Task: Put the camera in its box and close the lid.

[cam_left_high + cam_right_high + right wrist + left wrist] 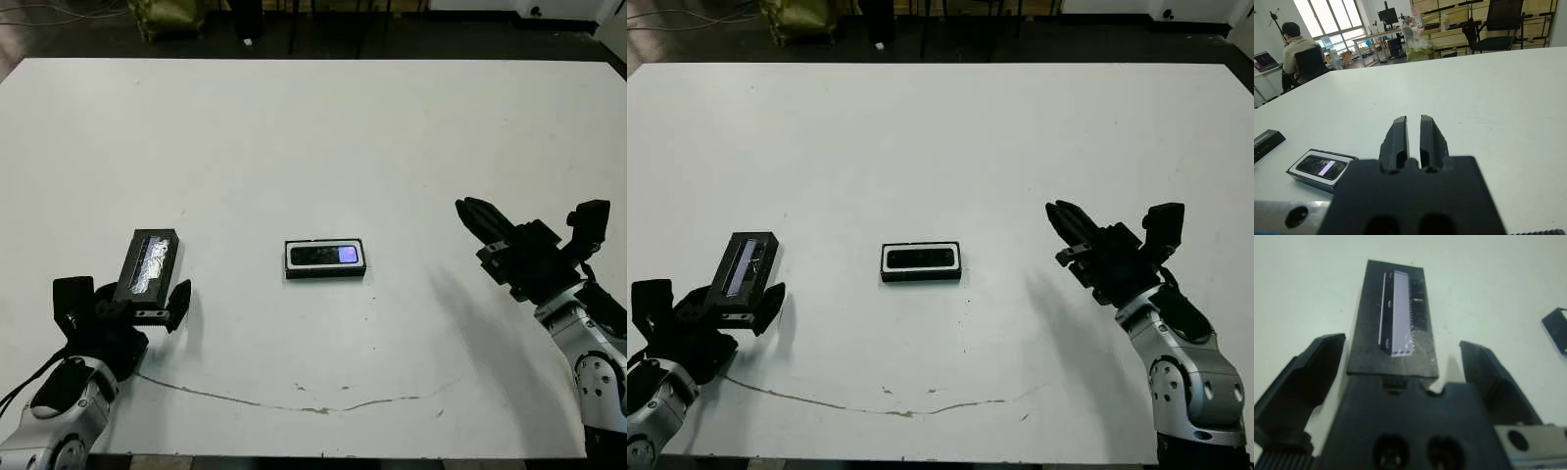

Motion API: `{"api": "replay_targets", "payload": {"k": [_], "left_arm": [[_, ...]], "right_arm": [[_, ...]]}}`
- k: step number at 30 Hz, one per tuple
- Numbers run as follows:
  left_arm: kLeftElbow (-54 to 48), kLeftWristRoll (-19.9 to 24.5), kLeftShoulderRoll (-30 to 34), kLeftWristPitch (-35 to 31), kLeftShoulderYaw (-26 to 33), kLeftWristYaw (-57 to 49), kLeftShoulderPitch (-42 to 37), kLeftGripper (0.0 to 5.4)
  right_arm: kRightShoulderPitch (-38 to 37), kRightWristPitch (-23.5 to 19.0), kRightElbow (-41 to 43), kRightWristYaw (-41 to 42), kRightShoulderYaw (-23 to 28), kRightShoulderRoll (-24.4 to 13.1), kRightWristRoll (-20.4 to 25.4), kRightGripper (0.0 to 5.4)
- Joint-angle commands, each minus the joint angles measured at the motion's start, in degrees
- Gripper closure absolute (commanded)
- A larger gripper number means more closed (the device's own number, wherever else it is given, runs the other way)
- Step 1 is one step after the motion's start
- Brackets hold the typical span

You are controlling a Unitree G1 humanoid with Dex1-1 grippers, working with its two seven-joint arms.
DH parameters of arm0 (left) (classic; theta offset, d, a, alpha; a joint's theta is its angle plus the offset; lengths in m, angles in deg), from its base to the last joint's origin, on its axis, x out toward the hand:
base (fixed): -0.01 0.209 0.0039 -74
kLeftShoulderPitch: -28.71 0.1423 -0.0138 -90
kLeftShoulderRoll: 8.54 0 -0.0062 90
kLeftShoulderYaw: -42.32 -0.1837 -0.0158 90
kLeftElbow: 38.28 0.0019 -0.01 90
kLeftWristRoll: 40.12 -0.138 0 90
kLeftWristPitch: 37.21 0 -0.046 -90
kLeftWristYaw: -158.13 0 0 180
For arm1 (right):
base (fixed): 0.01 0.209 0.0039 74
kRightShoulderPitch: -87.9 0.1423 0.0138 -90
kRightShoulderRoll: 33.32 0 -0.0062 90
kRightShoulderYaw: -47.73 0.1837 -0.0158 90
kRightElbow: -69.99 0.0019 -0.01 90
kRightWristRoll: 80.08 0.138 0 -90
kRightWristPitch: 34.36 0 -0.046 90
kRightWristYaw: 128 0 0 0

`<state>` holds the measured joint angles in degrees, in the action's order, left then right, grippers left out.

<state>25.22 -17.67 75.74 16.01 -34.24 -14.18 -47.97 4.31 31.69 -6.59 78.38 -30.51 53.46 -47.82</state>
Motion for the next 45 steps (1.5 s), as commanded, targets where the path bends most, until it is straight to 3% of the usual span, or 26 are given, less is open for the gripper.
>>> {"api": "replay_targets", "payload": {"k": [1,14,17,30,35,38,40,45], "left_arm": [[2.38,-0.1,-0.27,-1.63,-0.32,-0.16,1.78,0.02],[9.85,-0.54,0.27,3.64,-0.06,2.65,0.62,0.02],[11.18,-3.37,2.05,6.0,-1.72,3.33,0.47,0.02],[13.24,-5.14,4.41,2.51,-3.16,1.91,-1.03,0.02],[11.22,-5.41,3.3,2.19,-3.23,-0.31,0.15,0.54],[13.27,-6.17,5.65,2.95,-4.38,1.99,-0.6,0.34],[14.18,-3.79,3.89,2.86,-2.62,1.97,-0.96,0.02],[12.83,-3.14,4.18,-0.17,-2.64,1.33,-0.32,0.02]], "right_arm": [[-0.9,-0.35,-0.7,0.15,-0.29,-0.19,-0.55,5.4],[-1.08,-0.45,-0.56,0.75,-0.02,0.08,-0.29,5.4],[-1.24,-0.86,-0.11,0.13,-0.02,0.08,-0.48,5.4],[-1.03,0.81,-2.18,2.26,0.35,0.2,0.04,5.4],[-1.32,0.21,-1.27,1.54,0.27,0.02,-0.15,5.4],[-1.43,-0.2,-0.81,1.18,0.28,-0.03,-0.15,5.4],[-1.39,0.0,-1.1,1.6,0.32,-0.14,-0.07,5.4],[-1.42,0.17,-1.32,1.68,0.55,-0.07,0.04,5.4]]}}
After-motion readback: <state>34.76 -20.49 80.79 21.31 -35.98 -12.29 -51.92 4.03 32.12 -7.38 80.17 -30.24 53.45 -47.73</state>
